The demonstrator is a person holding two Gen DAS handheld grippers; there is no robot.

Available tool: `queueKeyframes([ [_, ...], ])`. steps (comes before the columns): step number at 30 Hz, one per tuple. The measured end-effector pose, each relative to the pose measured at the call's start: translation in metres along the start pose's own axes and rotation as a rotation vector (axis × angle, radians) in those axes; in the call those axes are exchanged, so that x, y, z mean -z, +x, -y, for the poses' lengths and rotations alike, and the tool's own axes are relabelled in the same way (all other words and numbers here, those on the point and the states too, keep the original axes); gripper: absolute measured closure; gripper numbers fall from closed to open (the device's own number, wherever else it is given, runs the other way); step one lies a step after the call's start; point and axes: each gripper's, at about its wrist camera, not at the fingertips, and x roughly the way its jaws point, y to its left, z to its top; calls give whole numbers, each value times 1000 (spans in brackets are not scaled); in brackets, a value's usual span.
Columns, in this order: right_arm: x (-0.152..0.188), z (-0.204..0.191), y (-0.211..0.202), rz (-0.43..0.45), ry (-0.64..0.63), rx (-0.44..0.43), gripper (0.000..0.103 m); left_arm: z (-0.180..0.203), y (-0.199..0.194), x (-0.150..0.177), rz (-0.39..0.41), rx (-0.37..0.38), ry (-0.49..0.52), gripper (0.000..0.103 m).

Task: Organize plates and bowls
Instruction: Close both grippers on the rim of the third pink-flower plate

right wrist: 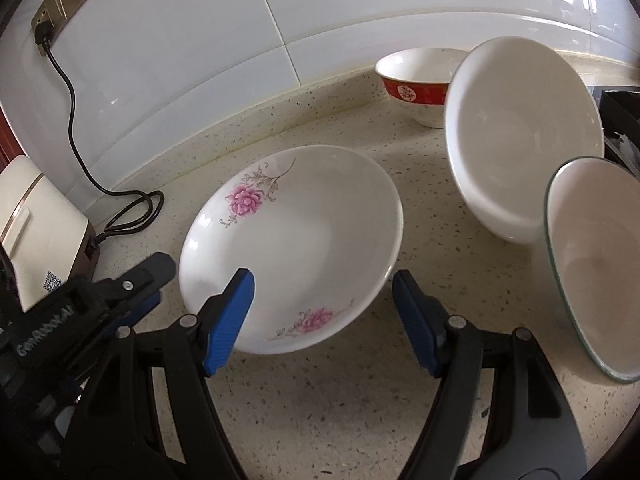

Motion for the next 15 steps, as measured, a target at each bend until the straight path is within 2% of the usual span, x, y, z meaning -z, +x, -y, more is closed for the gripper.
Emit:
queueKeyframes([
  [7, -6, 0, 7, 1, -1, 2, 29, 2, 13, -1, -7, 21, 18, 64],
  [14, -9, -1, 9, -10, -26, 4, 41, 9, 27, 2, -33, 9, 61, 72],
  [15, -10, -1, 10, -12, -29, 3, 44, 10, 29, 2, -34, 4, 66, 76],
])
